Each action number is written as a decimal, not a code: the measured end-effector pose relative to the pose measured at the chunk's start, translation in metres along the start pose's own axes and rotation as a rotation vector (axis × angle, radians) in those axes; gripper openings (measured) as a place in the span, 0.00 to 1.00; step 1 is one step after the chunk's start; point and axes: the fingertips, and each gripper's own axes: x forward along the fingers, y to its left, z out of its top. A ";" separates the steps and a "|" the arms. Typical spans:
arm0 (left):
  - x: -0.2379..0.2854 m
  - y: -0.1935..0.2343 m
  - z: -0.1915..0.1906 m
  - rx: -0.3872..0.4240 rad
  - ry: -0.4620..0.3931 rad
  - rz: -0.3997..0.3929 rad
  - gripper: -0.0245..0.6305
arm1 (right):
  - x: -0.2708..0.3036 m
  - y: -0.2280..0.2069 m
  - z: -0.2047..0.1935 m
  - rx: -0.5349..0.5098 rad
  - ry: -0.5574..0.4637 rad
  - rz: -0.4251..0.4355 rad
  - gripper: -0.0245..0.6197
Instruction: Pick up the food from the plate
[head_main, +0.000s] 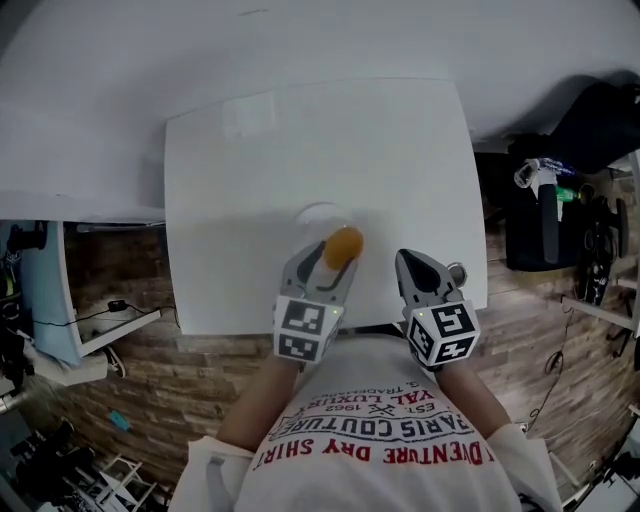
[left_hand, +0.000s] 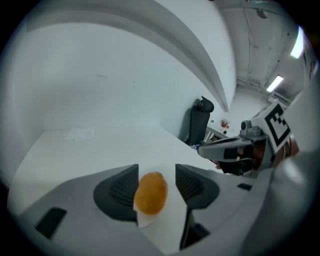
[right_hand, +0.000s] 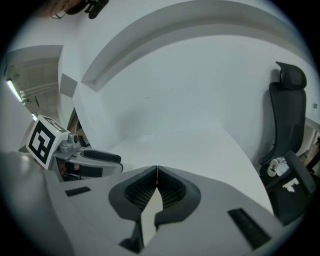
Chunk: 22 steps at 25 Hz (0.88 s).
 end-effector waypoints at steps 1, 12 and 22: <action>0.005 -0.001 -0.005 0.004 0.021 -0.018 0.36 | 0.001 -0.001 -0.002 0.001 0.008 0.000 0.06; 0.056 0.005 -0.052 0.053 0.202 -0.062 0.64 | 0.007 -0.012 -0.030 0.037 0.088 -0.011 0.06; 0.084 0.008 -0.077 0.068 0.328 -0.074 0.64 | 0.017 -0.023 -0.033 0.059 0.100 -0.024 0.06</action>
